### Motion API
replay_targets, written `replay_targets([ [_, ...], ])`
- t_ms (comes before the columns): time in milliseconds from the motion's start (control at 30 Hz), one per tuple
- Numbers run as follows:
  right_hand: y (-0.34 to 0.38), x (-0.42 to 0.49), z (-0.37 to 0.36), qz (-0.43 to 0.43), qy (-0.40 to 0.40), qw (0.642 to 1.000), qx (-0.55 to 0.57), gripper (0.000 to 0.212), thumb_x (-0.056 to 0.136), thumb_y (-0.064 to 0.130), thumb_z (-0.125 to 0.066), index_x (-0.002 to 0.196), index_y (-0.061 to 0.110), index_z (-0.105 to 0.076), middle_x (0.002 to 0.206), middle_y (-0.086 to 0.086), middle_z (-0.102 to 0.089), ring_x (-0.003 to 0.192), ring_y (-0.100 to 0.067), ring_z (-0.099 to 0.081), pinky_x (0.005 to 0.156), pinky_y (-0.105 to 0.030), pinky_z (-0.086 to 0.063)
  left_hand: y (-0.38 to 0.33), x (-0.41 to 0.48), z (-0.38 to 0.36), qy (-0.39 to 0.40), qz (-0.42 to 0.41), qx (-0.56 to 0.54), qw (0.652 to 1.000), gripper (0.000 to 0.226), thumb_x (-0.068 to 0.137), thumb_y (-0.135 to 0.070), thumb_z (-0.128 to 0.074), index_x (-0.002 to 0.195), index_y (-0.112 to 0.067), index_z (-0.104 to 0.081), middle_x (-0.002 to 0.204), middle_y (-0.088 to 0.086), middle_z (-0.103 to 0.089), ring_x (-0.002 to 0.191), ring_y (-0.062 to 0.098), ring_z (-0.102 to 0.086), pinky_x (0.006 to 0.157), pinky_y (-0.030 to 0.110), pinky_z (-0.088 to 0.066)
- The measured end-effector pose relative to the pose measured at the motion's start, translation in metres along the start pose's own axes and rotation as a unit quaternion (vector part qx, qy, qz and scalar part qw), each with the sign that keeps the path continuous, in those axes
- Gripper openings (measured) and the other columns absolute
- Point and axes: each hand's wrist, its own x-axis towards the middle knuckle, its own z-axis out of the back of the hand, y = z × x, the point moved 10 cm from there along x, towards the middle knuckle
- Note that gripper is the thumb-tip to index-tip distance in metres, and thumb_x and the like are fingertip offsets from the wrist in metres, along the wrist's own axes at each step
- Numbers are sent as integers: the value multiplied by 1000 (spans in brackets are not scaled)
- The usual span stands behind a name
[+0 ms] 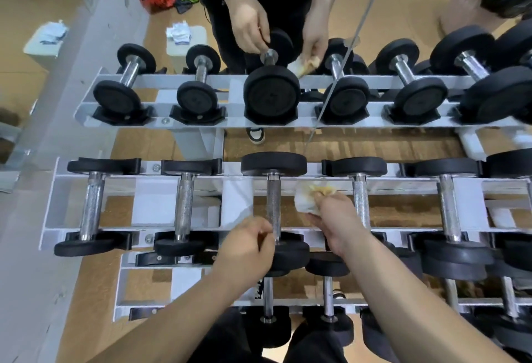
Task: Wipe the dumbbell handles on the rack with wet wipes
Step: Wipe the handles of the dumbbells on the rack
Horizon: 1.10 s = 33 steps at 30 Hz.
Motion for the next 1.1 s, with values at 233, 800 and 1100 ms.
replay_targets([
  [233,-13,20,-74,-23,51,997,-45,14,108,23,-51,107,19,-65,100,-6,-65,88,-22,-58,86,-39,-52,11,-13,-9,-38,-101,0,994,39,104,-48,-44,96,-20,-69,95,-9,-57,92,7,-57,86,29,-49],
  [800,2,23,-64,3,31,995,-92,23,100,-2,-50,106,11,-68,90,-8,-59,80,-22,-53,79,-39,-52,24,-11,-14,21,-42,-30,998,37,101,-55,-38,99,-33,-68,103,-16,-55,100,2,-56,88,25,-48],
  [1100,-29,0,-55,25,102,906,-409,20,89,2,-59,102,-8,-71,100,-26,-75,97,-42,-71,90,-56,-57,34,-9,-9,10,-9,-82,997,30,93,-57,-58,93,-32,-73,100,-18,-59,98,-1,-60,87,18,-47],
])
